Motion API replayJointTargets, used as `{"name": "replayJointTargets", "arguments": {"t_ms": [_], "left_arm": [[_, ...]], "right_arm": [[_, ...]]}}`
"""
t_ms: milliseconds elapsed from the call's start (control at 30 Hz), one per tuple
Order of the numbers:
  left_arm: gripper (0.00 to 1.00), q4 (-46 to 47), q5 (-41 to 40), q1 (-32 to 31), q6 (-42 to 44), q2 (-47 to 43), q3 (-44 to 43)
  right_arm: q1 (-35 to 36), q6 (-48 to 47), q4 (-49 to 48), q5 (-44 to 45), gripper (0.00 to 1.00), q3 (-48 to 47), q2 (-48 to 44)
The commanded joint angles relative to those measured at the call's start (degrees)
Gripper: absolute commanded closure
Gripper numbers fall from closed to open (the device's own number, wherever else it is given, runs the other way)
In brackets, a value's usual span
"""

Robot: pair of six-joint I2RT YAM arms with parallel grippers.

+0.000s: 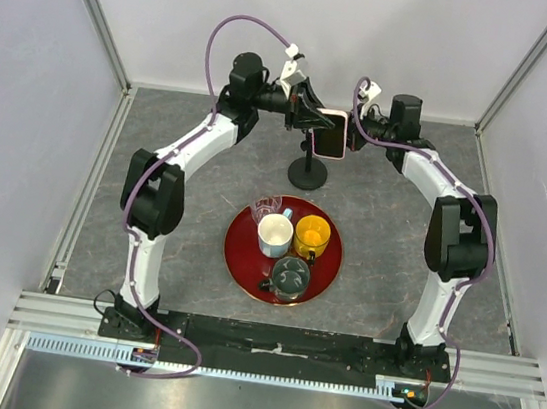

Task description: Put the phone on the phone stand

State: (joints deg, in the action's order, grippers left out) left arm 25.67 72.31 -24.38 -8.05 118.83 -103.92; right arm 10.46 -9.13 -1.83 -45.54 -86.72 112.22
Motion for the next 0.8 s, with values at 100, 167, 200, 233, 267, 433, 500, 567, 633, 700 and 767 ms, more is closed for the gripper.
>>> {"name": "replayJointTargets", "arguments": {"t_ms": [100,167,200,233,267,433,500,567,633,700,767], "left_arm": [[0.98,7.6,3.3,-1.5,-2.0,7.6,-13.8],[0.98,7.6,4.1,-1.7,-2.8,11.1,-16.6],[0.98,7.2,4.2,-1.7,-3.0,11.9,-19.3],[0.98,6.7,5.0,-1.7,-3.2,12.8,-20.3],[0.98,6.7,5.4,-1.7,-3.5,14.1,-21.2],[0.98,3.1,5.7,-1.5,-2.1,16.3,-24.2],[0.98,3.1,6.0,-1.5,-3.1,17.2,-24.9],[0.98,3.0,6.0,-1.5,-3.2,17.5,-24.9],[0.98,2.7,5.9,-1.4,-2.9,17.9,-25.1],[0.98,1.6,5.8,-1.1,-2.3,18.2,-26.0],[0.98,0.8,5.7,-0.7,-2.4,18.8,-26.9]], "right_arm": [[0.2,-3.4,9.4,-8.8,1.0,-7.1,3.5],[0.0,-3.5,9.6,-10.7,1.0,-8.5,4.6],[-0.2,-3.4,9.9,-11.1,1.0,-9.1,4.8],[-0.3,-3.6,10.2,-11.7,1.0,-9.5,5.4],[-0.3,-4.4,11.4,-12.5,1.0,-10.6,5.6],[-0.7,-7.5,14.7,-13.1,1.0,-12.2,6.8],[-0.9,-8.8,15.8,-13.3,1.0,-12.2,6.9],[-0.9,-9.2,16.6,-13.3,1.0,-12.4,7.3],[-0.9,-9.7,16.9,-13.7,1.0,-12.4,7.6],[-0.9,-9.9,17.2,-13.6,1.0,-12.4,7.6],[-1.0,-10.2,17.6,-13.2,1.0,-12.5,7.6]]}}
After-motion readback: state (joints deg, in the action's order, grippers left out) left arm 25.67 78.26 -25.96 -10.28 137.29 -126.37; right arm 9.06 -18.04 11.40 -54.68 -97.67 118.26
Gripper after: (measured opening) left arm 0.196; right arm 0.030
